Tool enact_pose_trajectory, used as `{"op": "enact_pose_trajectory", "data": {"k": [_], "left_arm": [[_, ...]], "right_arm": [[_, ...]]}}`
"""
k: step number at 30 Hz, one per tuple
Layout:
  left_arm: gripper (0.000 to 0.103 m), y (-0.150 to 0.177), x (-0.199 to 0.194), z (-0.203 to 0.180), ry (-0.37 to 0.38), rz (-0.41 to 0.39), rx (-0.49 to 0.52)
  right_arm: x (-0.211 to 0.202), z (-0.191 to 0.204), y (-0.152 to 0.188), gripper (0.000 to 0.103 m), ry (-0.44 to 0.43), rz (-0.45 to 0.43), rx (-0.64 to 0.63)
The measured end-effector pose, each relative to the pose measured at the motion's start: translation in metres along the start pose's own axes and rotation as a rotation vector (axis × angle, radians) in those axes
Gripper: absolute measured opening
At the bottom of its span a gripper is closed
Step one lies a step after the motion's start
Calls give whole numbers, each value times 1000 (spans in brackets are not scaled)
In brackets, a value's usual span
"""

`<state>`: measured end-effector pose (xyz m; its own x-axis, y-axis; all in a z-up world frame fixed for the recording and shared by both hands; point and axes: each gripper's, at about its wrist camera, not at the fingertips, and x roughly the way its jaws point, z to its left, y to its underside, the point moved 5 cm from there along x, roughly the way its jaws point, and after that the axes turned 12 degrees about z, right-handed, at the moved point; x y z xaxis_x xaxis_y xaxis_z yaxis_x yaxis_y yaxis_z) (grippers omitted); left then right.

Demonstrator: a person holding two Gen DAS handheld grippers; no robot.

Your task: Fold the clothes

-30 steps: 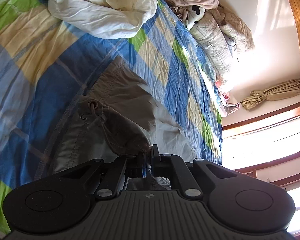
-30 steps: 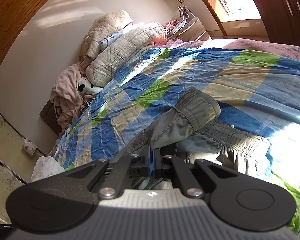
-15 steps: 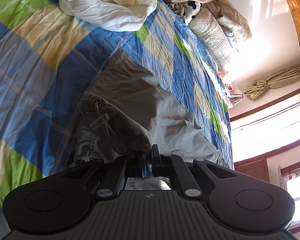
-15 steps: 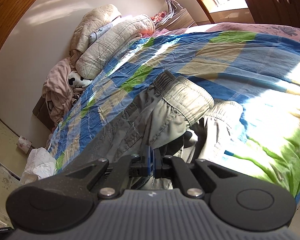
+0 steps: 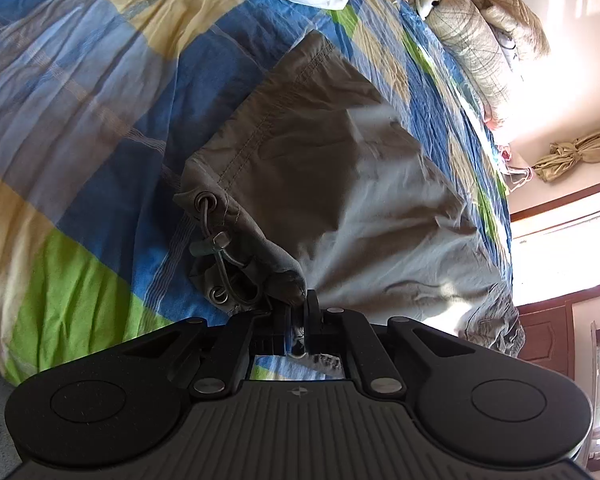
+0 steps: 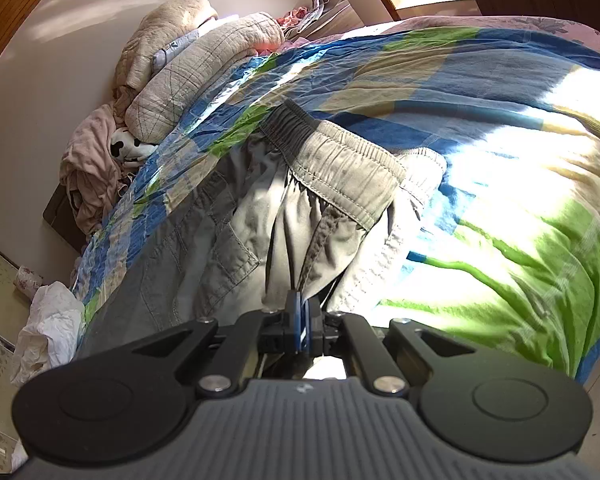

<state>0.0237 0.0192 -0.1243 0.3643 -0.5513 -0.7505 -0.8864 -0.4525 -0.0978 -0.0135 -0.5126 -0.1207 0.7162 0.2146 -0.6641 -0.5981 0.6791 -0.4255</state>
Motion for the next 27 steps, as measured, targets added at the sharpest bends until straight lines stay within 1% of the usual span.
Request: {"op": "enact_pose_trajectory", "data": {"k": [1,2,4,10,11,13,14,15,16,17,18,20,22,24,25,26,27], "left_arm": [[20,-1,-3,0,9,-9,-3],[27,-3,-6,0,11,-17,-5],[33,-6,-13,4,33,-31,-27],[37,-13,-19,15,104,-40,-95],[39,-14,-19,16,115,-43,-104],[41,-15,-20,16,121,-49,-110],[44,-15,-20,16,124,-50,-111],[46,-15,-20,14,123,-51,-105],[46,-15,-21,13,118,-52,-96],[43,-14,-22,10,107,-55,-82],[36,-13,-23,7,93,-58,-69],[24,-11,-25,2,65,-64,-48],[21,-8,-28,-3,37,-70,-27],[19,-6,-33,-7,23,-75,-14],[19,-5,-34,-9,20,-78,-10],[18,-5,-36,-10,19,-80,-7],[18,-4,-37,-12,17,-82,-3]], "right_arm": [[0,-1,0,5,-4,0,6],[0,-2,0,6,-10,0,13],[-1,-3,0,8,-21,-1,29],[-6,-9,-3,13,-54,-14,69],[-7,-10,-4,16,-58,-18,80],[-9,-14,-7,25,-63,-32,106],[-10,-17,-8,32,-63,-41,123],[-10,-20,-9,33,-72,-43,140],[-10,-22,-10,33,-81,-44,156],[-10,-24,-11,33,-86,-45,170],[-10,-26,-13,33,-88,-50,181],[-10,-27,-16,34,-90,-59,194],[-10,-28,-20,34,-93,-70,206],[-9,-30,-23,34,-103,-78,217],[-9,-28,-24,33,-95,-77,204],[-9,-27,-25,27,-85,-77,190],[-9,-23,-25,19,-50,-74,159]]}}
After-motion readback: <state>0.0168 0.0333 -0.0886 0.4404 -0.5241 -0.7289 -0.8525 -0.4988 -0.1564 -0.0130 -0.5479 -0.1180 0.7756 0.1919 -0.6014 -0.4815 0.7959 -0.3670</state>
